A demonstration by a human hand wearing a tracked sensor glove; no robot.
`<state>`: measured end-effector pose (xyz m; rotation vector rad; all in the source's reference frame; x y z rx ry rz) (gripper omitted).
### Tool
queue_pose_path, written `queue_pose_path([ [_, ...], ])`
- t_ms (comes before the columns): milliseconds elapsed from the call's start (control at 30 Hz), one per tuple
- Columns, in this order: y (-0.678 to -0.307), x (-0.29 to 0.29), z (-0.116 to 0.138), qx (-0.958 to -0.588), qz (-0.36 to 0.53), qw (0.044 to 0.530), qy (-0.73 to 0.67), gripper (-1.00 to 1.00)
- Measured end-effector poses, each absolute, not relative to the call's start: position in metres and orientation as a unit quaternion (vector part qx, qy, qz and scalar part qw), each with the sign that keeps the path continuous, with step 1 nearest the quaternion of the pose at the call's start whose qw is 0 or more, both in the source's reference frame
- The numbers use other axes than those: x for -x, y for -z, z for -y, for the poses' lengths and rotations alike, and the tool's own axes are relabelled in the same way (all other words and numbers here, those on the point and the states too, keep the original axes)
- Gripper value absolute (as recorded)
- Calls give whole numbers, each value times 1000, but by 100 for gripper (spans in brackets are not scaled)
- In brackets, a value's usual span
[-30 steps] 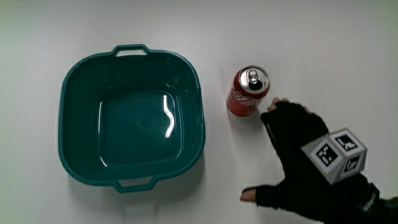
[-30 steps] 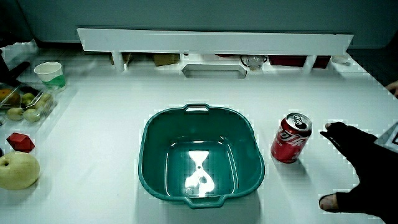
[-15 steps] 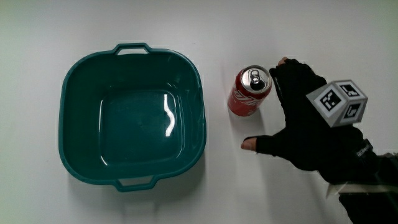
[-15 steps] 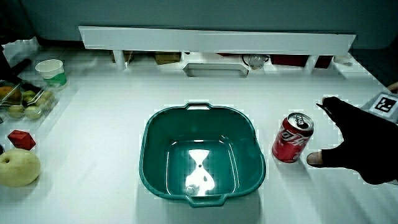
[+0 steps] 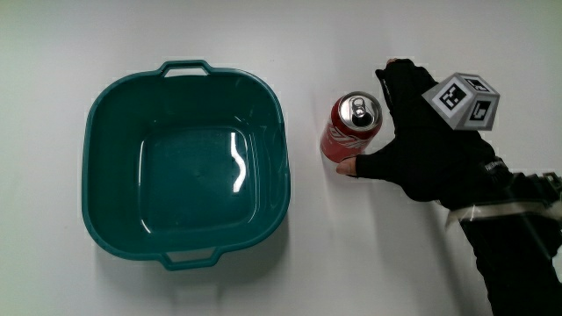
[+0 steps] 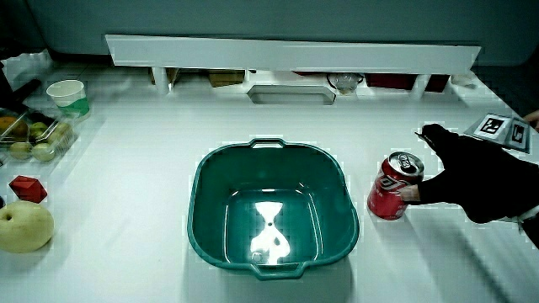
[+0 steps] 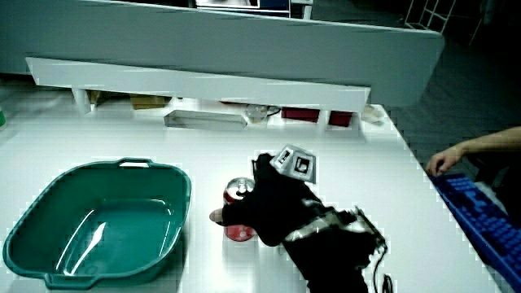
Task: Pick cola from desk
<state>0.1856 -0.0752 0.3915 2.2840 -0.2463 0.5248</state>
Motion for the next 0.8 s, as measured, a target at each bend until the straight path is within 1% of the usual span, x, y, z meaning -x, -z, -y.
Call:
queue_pose_path([
  [133, -399, -185, 82, -885, 93, 403, -214, 0],
  [300, -409, -183, 89, -880, 93, 410, -223, 0],
  [367, -412, -183, 90, -871, 94, 422, -234, 0],
  [500, -417, -184, 92, -869, 95, 421, -244, 0],
  [567, -414, -183, 91, -871, 98, 411, -252, 0],
  [733, -417, -187, 92, -875, 98, 400, -257, 17],
  [800, -417, -190, 92, -878, 96, 384, -270, 24],
])
